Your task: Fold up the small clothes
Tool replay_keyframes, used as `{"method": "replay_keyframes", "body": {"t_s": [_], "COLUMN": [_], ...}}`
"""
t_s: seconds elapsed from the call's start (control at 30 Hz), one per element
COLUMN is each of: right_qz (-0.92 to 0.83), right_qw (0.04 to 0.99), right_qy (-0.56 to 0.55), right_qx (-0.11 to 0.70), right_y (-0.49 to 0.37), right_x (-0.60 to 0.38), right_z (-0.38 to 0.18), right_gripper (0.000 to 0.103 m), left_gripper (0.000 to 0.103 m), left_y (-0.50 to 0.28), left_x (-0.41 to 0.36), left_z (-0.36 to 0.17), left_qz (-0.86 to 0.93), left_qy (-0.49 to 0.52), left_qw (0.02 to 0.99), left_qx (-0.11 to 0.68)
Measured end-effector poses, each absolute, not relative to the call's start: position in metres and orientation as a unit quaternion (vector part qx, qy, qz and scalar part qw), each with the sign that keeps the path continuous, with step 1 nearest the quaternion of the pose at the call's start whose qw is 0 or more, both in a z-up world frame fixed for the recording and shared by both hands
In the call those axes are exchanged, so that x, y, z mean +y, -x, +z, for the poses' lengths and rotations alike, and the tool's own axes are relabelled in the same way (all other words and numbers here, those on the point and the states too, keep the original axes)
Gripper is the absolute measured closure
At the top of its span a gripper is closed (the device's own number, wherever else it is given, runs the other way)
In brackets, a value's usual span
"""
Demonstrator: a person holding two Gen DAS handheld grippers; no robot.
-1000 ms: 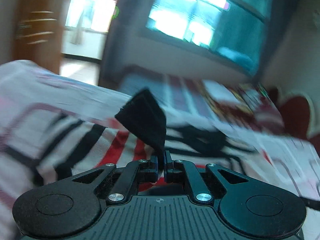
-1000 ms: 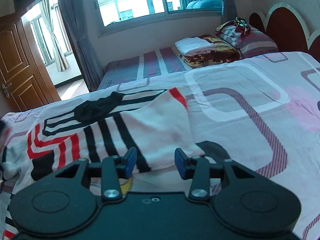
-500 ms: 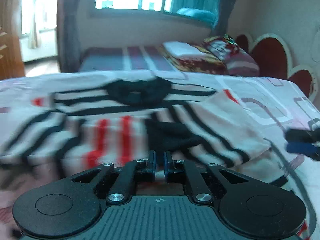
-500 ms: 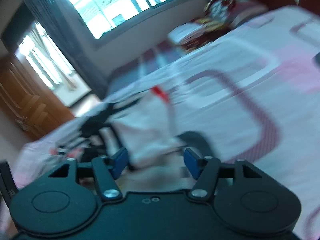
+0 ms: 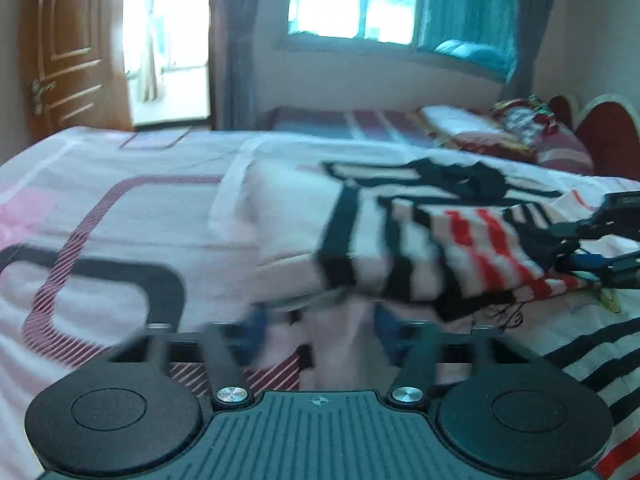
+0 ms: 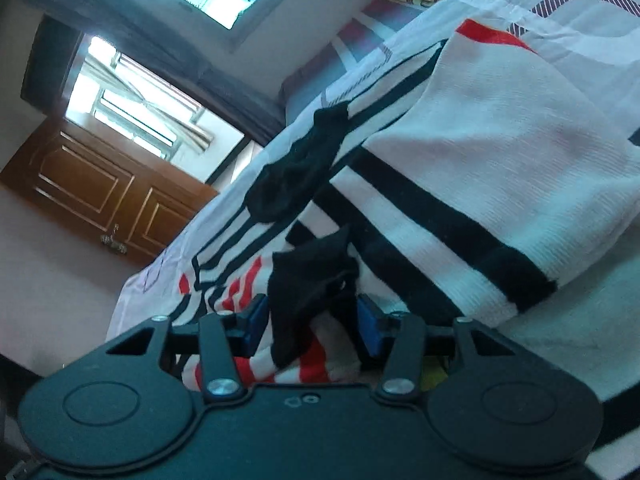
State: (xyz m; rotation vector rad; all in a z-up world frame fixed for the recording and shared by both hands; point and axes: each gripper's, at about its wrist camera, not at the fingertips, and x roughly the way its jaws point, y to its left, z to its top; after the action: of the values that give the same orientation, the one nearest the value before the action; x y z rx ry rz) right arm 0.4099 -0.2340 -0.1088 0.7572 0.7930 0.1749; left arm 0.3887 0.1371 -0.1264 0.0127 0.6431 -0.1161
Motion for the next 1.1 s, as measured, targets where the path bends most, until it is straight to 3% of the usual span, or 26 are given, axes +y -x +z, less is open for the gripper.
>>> {"method": "replay_keyframes", "body": {"t_s": [0.13, 0.23, 0.3, 0.43, 0.47, 0.57, 0.77, 0.93, 1.1], "right_qz": [0.067, 0.067, 0.072, 0.077, 0.073, 0.064, 0.034, 0.022, 0.027], "right_qw": [0.864, 0.867, 0.866, 0.868, 0.869, 0.881, 0.926, 0.917, 0.921], "right_qy": [-0.319, -0.311, -0.309, -0.303, -0.303, -0.267, -0.220, -0.199, -0.201], "right_qx": [0.383, 0.383, 0.387, 0.387, 0.385, 0.385, 0.305, 0.345, 0.334], "right_y": [-0.416, -0.413, -0.409, -0.409, -0.411, -0.413, -0.390, -0.395, -0.385], "right_x": [-0.224, -0.223, -0.222, -0.215, -0.213, -0.208, -0.236, -0.255, -0.255], "right_z": [-0.109, -0.104, -0.102, -0.107, -0.108, -0.107, -0.062, -0.079, -0.075], "right_gripper": [0.072, 0.070, 0.064, 0.063, 0.066, 0.096, 0.096, 0.096, 0.096], "left_gripper": [0.040, 0.040, 0.040, 0.040, 0.040, 0.040, 0.041, 0.041, 0.041], "left_y": [-0.391, -0.374, -0.371, -0.399, -0.407, -0.421, -0.425, -0.426, -0.428], "left_x": [0.132, 0.137, 0.147, 0.147, 0.146, 0.147, 0.145, 0.146, 0.148], "left_z": [-0.130, -0.130, -0.133, -0.141, -0.146, -0.154, -0.154, -0.153, -0.154], "left_qz": [-0.046, -0.034, -0.031, -0.043, -0.043, -0.037, -0.035, -0.035, -0.033], "left_qy": [-0.028, -0.028, -0.010, -0.017, -0.021, -0.015, -0.028, -0.024, -0.028], "left_qw": [0.945, 0.950, 0.954, 0.950, 0.946, 0.940, 0.938, 0.938, 0.938], "left_qx": [0.323, 0.310, 0.298, 0.309, 0.320, 0.338, 0.343, 0.344, 0.344]}}
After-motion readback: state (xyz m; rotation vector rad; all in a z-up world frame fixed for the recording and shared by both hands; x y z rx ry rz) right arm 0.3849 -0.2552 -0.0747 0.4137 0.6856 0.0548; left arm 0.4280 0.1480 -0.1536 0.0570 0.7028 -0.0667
